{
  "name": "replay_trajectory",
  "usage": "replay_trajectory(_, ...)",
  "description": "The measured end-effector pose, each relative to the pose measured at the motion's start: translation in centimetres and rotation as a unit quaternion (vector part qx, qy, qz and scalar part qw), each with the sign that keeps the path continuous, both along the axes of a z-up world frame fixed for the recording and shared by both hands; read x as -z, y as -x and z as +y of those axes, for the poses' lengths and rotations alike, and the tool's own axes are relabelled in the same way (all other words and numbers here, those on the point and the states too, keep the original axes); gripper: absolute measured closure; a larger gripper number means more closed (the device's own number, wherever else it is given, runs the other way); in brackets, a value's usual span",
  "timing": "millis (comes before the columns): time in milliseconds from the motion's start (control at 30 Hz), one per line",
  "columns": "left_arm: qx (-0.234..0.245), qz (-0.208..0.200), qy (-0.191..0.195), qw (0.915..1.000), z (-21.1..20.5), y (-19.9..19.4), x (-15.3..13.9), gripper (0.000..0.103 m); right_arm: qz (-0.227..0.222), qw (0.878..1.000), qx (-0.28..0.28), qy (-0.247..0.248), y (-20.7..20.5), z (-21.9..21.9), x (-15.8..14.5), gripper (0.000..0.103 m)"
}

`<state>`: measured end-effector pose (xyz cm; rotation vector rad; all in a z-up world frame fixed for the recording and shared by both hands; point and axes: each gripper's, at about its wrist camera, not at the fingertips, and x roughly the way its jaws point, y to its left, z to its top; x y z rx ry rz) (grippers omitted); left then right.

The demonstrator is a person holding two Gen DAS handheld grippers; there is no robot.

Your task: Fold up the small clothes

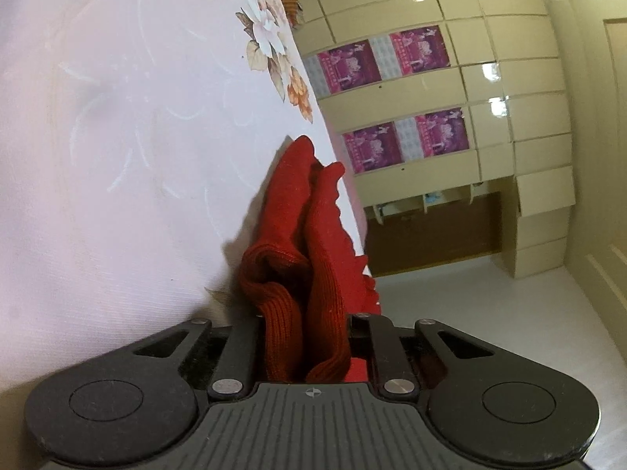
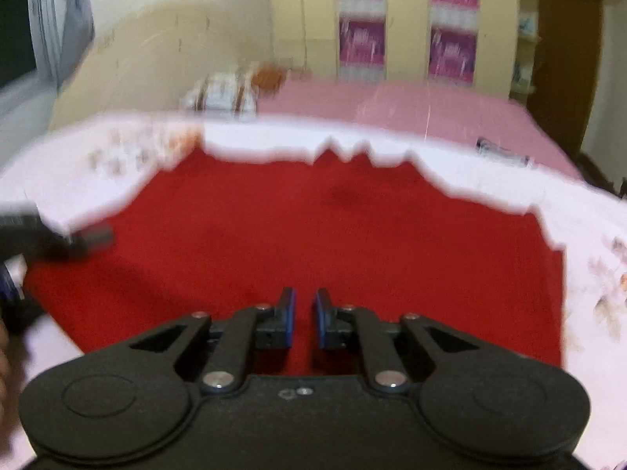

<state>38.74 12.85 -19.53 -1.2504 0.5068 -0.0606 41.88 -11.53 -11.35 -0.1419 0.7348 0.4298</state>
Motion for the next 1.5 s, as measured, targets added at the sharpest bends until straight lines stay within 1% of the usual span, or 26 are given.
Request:
replay_trajectory(100, -0.001, 0.013, 0.001, 0.9999, -0.1, -0.2, -0.4, 0.078, -0.002, 1.000, 0.003, -0.006, 0.1, -0.3, 0.0, 0.092)
replay_trajectory(233, 0.000, 0.025, -0.030, 0.9993, -0.5, -0.9, -0.8, 0.079, 0.000, 1.000, 0.002, -0.015, 0.2, -0.7, -0.1, 0.092)
replay_trajectory(267, 0.003, 0.024, -0.035, 0.9991, -0.5, -1.1, -0.9, 0.085, 0.000, 1.000, 0.001, -0.017, 0.2, -0.9, -0.1, 0.092)
replay_trajectory(300, 0.005, 0.023, -0.041, 0.9989, -0.4, -0.9, -1.2, 0.085, 0.002, 1.000, 0.002, -0.019, 0.3, -1.0, -0.1, 0.092)
replay_trajectory(400, 0.024, -0.015, -0.063, 0.9976, -0.6, -0.5, -3.4, 0.086, 0.010, 0.999, 0.005, -0.034, 0.2, -1.6, -0.2, 0.092)
replay_trajectory(467, 0.052, -0.040, -0.097, 0.9931, -1.5, -1.1, -6.0, 0.086, 0.010, 0.999, 0.005, -0.033, -0.2, -1.1, 0.0, 0.092)
replay_trajectory(533, 0.089, -0.065, -0.135, 0.9846, -3.1, -2.3, -9.1, 0.086, 0.002, 1.000, 0.003, -0.020, 0.0, -0.7, 0.1, 0.092)
replay_trajectory(600, 0.143, -0.084, -0.165, 0.9721, -5.7, -3.9, -12.0, 0.086, 0.000, 1.000, 0.008, -0.024, 0.0, -0.7, 0.1, 0.092)
replay_trajectory(700, 0.229, -0.086, -0.212, 0.9461, -11.8, -6.8, -14.9, 0.085, 0.035, 0.994, 0.033, -0.097, -0.7, -2.6, 0.2, 0.092)
replay_trajectory(733, 0.255, -0.076, -0.231, 0.9359, -13.9, -7.7, -15.3, 0.085, 0.061, 0.986, 0.049, -0.150, -1.3, -4.2, 0.2, 0.092)
replay_trajectory(767, 0.272, -0.068, -0.247, 0.9275, -15.9, -8.2, -15.3, 0.085, 0.093, 0.967, 0.078, -0.222, -1.9, -6.6, 0.4, 0.087)
replay_trajectory(800, 0.292, -0.058, -0.263, 0.9175, -17.9, -8.8, -15.1, 0.085, 0.117, 0.940, 0.123, -0.296, -2.1, -9.7, 0.7, 0.076)
replay_trajectory(833, 0.315, -0.042, -0.272, 0.9085, -19.8, -9.4, -14.4, 0.085, 0.127, 0.910, 0.168, -0.357, -1.9, -12.9, 1.1, 0.071)
replay_trajectory(867, 0.334, -0.023, -0.276, 0.9009, -21.6, -9.8, -13.3, 0.083, 0.128, 0.881, 0.206, -0.407, -1.2, -16.2, 1.3, 0.058)
replay_trajectory(900, 0.351, -0.010, -0.287, 0.8915, -23.1, -10.0, -12.4, 0.077, 0.127, 0.856, 0.235, -0.443, -0.4, -19.1, 1.5, 0.042)
replay_trajectory(933, 0.369, -0.004, -0.298, 0.8804, -24.6, -9.9, -11.3, 0.053, 0.122, 0.840, 0.247, -0.467, 0.3, -21.2, 1.5, 0.037)
replay_trajectory(967, 0.376, -0.012, -0.301, 0.8764, -25.6, -9.5, -10.7, 0.030, 0.117, 0.827, 0.258, -0.486, 1.2, -23.5, 1.2, 0.027)
replay_trajectory(1000, 0.373, -0.038, -0.309, 0.8743, -26.3, -8.5, -10.7, 0.023, 0.113, 0.824, 0.267, -0.487, 1.8, -25.0, 0.9, 0.027)
replay_trajectory(1067, 0.378, -0.063, -0.310, 0.8701, -26.9, -6.9, -11.6, 0.021, 0.108, 0.829, 0.256, -0.485, 2.6, -26.9, 0.0, 0.027)
replay_trajectory(1133, 0.385, -0.085, -0.275, 0.8771, -25.6, -5.4, -12.4, 0.021, 0.099, 0.841, 0.242, -0.474, 3.3, -27.6, -0.9, 0.027)
replay_trajectory(1200, 0.360, -0.100, -0.280, 0.8844, -23.2, -3.7, -13.1, 0.021, 0.094, 0.859, 0.219, -0.453, 3.6, -27.1, -1.8, 0.027)
replay_trajectory(1267, 0.324, -0.098, -0.290, 0.8951, -20.0, -2.8, -13.6, 0.021, 0.097, 0.874, 0.203, -0.431, 3.4, -26.1, -2.1, 0.027)
replay_trajectory(1333, 0.279, -0.076, -0.294, 0.9110, -16.0, -2.6, -13.3, 0.021, 0.110, 0.886, 0.186, -0.411, 3.2, -24.4, -2.1, 0.028)
replay_trajectory(1400, 0.261, -0.046, -0.285, 0.9210, -13.1, -2.6, -12.7, 0.021, 0.112, 0.896, 0.172, -0.394, 3.4, -23.2, -2.2, 0.030)
replay_trajectory(1433, 0.263, -0.034, -0.280, 0.9229, -12.0, -2.7, -12.2, 0.021, 0.110, 0.900, 0.167, -0.387, 3.7, -22.8, -2.2, 0.030)
replay_trajectory(1500, 0.274, -0.004, -0.288, 0.9176, -11.1, -2.7, -11.4, 0.021, 0.103, 0.913, 0.162, -0.361, 3.9, -21.3, -2.6, 0.036)
